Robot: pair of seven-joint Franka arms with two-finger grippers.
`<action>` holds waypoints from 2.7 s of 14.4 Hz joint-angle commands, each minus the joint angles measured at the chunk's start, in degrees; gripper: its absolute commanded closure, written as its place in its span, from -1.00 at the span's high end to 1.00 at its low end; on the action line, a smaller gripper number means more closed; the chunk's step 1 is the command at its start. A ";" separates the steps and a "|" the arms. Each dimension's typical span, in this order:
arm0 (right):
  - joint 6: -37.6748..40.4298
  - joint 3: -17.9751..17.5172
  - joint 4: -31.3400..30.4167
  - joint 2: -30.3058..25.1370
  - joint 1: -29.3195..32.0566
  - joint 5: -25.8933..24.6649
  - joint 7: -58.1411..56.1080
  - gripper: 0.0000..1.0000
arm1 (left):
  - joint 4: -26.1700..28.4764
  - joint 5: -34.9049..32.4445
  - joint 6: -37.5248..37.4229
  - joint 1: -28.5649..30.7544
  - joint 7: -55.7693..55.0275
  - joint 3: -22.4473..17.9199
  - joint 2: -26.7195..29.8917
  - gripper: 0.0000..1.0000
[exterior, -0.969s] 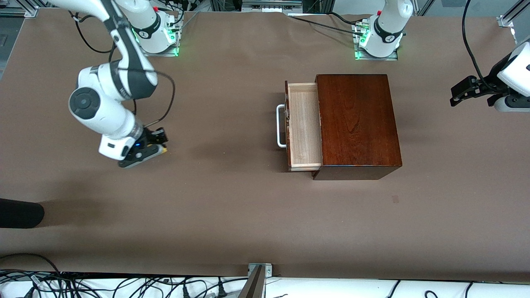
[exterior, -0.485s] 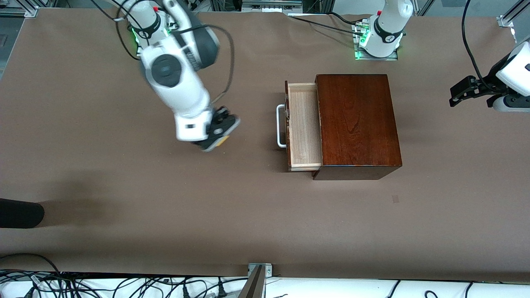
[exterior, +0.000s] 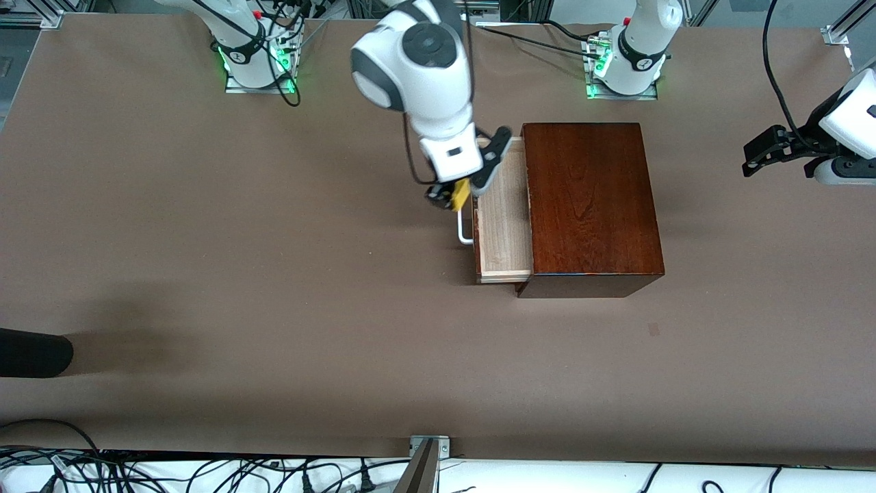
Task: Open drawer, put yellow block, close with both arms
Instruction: 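Carry the yellow cube with the right gripper over the open drawer, then lower the cube into the drawer and open the right gripper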
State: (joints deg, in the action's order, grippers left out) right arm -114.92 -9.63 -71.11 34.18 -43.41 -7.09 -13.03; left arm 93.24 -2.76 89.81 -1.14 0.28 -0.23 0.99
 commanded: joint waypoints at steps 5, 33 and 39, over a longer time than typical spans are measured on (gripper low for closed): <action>1.45 0.75 13.44 10.45 -9.32 -1.18 -3.48 -1.00 | -0.69 0.91 0.01 0.44 1.74 -0.04 -0.02 1.00; 2.85 1.19 12.84 14.78 -9.32 -8.30 -14.12 1.00 | -1.05 1.00 0.01 -0.53 2.80 0.14 -0.46 1.00; 6.10 1.63 12.84 6.18 -6.62 -7.86 -13.25 1.00 | -2.53 0.30 -3.93 -0.53 2.97 1.54 -0.46 1.00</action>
State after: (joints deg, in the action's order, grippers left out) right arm -111.56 -7.86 -57.37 44.79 -52.02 -14.53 -26.42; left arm 93.08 -2.75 89.02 -1.75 1.91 0.83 0.94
